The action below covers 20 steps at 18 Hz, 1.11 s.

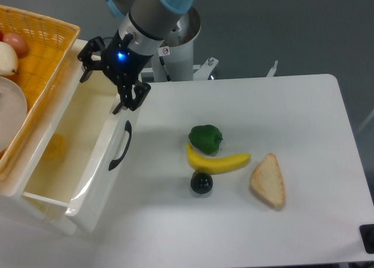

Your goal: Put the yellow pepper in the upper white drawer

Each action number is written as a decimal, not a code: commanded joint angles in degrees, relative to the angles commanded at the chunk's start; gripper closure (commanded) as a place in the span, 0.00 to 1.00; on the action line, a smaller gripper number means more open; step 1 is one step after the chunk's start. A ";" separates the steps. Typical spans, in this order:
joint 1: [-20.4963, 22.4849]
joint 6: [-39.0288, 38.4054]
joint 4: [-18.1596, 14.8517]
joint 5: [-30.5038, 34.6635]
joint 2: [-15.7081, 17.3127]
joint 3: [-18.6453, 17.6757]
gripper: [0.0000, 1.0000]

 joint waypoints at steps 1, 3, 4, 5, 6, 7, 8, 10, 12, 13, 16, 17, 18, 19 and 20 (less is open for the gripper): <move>0.61 -0.09 1.94 0.00 -0.61 0.00 0.00; 1.50 0.00 4.67 0.44 -1.23 0.09 0.00; 1.76 0.00 5.38 1.75 -2.02 0.09 0.00; 1.76 0.00 6.08 4.11 -2.64 0.52 0.00; 1.68 0.09 6.69 7.35 -3.34 0.70 0.00; 1.59 0.17 7.22 10.52 -4.04 0.70 0.00; 1.67 0.96 7.66 12.81 -4.40 0.70 0.00; 2.02 6.65 7.40 15.28 -5.19 0.01 0.00; 3.42 10.44 7.14 16.87 -5.63 -0.26 0.00; 3.87 10.89 7.31 17.14 -5.89 -0.26 0.00; 4.31 12.99 7.67 20.37 -6.86 0.44 0.00; 4.31 15.71 7.67 23.00 -7.21 0.44 0.00; 4.22 18.69 7.75 26.07 -7.91 0.44 0.00; 4.14 21.24 8.02 28.89 -8.26 0.53 0.00; 4.14 23.44 8.89 30.57 -8.27 0.53 0.00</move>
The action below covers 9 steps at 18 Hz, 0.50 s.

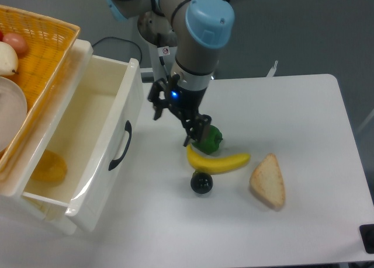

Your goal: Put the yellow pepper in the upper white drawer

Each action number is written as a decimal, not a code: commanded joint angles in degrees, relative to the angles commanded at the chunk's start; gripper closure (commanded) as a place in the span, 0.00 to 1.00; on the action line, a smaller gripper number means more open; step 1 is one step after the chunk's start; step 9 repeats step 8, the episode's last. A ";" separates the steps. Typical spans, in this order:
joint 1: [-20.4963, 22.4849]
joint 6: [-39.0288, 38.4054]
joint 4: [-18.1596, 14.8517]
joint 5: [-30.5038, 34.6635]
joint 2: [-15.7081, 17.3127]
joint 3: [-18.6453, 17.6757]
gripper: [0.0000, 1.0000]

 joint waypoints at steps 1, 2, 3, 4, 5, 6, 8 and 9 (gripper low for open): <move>0.09 1.59 0.79 0.63 -0.09 -0.09 0.00; 0.09 2.82 1.15 0.72 -0.26 -0.09 0.00; 0.09 3.70 1.50 0.72 -0.61 -0.09 0.00; 0.00 4.15 2.11 0.81 -1.22 -0.09 0.00; 0.00 4.15 2.47 0.81 -1.84 -0.44 0.00; -0.09 4.15 2.47 0.98 -2.37 -0.53 0.00; -0.17 4.15 2.47 1.16 -2.90 -0.62 0.00; -0.17 4.15 2.47 1.16 -2.90 -0.62 0.00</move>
